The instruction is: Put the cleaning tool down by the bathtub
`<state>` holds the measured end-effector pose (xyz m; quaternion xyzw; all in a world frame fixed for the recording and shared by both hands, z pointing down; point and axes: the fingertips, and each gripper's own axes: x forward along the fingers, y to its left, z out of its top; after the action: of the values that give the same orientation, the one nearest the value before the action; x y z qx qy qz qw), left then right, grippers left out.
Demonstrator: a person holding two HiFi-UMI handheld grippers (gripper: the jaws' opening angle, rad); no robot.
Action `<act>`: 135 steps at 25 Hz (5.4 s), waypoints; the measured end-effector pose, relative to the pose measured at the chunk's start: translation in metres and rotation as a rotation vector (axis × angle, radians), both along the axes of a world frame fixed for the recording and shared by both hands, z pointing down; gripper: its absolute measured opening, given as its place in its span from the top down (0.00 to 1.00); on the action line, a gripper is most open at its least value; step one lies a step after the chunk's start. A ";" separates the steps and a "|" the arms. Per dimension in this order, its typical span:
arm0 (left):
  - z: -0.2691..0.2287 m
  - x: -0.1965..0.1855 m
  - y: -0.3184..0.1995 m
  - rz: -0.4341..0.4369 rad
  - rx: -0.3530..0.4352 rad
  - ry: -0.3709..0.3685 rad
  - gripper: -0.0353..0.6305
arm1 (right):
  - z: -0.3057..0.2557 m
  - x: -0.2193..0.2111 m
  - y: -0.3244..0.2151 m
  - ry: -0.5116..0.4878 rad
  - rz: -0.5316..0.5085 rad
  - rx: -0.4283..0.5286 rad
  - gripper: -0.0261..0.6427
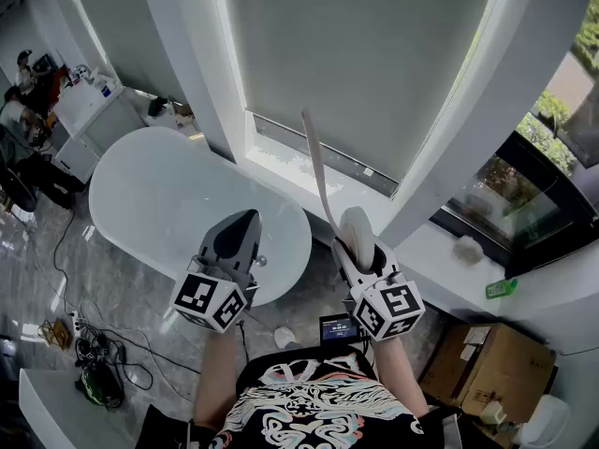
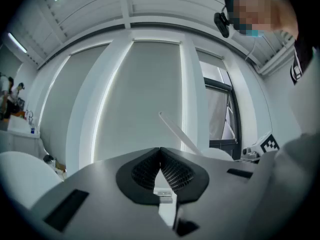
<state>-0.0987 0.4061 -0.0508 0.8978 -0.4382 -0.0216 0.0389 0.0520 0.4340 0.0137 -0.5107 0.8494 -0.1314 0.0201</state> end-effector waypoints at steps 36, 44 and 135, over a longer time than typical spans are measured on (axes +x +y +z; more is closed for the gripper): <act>0.033 0.073 0.025 -0.106 -0.013 -0.100 0.92 | 0.019 0.096 0.043 -0.102 0.021 0.018 0.67; 0.048 0.078 -0.036 -0.083 -0.041 -0.094 0.92 | 0.032 0.098 -0.015 -0.081 0.048 -0.021 0.67; 0.319 0.029 -0.498 -0.171 -0.402 -0.141 0.92 | 0.272 0.031 -0.458 0.080 -0.213 -0.245 0.67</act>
<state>-0.0694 -0.0919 0.2681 0.8310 -0.5097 0.1258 0.1841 0.0832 -0.0242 0.2856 -0.4211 0.8765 -0.2150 -0.0900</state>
